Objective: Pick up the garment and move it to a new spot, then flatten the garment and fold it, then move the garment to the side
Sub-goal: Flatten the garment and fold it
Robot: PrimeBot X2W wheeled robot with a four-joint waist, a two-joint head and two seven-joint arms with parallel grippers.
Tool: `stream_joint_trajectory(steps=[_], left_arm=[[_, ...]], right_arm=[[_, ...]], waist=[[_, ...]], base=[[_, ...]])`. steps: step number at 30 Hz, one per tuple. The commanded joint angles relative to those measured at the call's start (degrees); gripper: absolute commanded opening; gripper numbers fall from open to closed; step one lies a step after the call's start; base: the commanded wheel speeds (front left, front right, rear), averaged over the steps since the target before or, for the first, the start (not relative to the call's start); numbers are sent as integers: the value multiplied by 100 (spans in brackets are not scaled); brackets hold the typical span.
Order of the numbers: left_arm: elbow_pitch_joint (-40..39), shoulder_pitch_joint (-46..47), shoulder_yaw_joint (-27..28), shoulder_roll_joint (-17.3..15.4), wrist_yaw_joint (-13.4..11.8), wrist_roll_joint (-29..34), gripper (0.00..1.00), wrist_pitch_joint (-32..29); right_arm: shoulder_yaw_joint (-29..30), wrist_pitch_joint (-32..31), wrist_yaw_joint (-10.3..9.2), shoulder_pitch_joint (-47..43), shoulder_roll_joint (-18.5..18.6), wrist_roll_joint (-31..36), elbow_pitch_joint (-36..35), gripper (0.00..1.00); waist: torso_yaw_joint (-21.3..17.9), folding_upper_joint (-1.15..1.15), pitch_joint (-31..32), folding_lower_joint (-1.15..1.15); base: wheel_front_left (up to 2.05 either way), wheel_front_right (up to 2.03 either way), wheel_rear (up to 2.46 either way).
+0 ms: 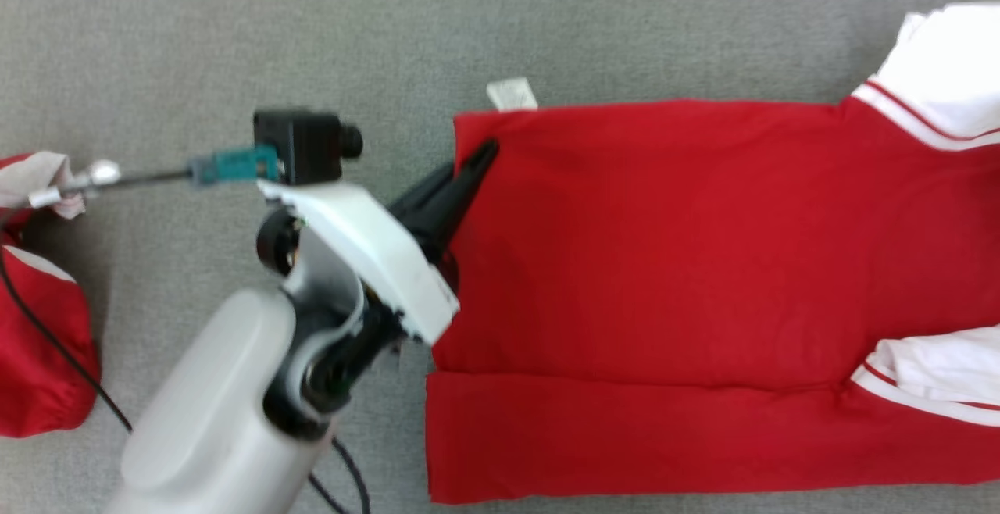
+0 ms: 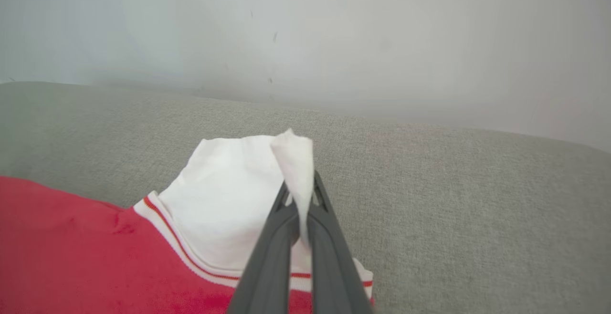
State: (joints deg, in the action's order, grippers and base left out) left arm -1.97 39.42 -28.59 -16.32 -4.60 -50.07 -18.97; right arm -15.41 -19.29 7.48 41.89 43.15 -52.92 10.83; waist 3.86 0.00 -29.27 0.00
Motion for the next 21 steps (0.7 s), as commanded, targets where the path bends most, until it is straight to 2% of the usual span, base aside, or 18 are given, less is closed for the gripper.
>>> stream_joint_trajectory(steps=[1,9,12,21], left_arm=[[-131,-280,17,-49,-32,-37,0,102],[-732,-1376,46,-264,-135,-137,0,392],[-865,-1748,35,-203,-214,-269,0,462],[-962,-2260,91,-257,-294,-341,0,654]], right_arm=[[82,214,1,-399,76,-171,-125,0],[326,959,1,-1997,106,-577,-645,0],[398,1160,1,-2478,47,-619,-737,0],[416,1458,1,-3084,-152,-716,-690,0]], waist=[[-91,0,151,0],[-262,0,533,0],[-312,0,613,0],[-404,0,676,0]], base=[[0,0,0],[0,0,0],[0,0,0],[0,0,0]])
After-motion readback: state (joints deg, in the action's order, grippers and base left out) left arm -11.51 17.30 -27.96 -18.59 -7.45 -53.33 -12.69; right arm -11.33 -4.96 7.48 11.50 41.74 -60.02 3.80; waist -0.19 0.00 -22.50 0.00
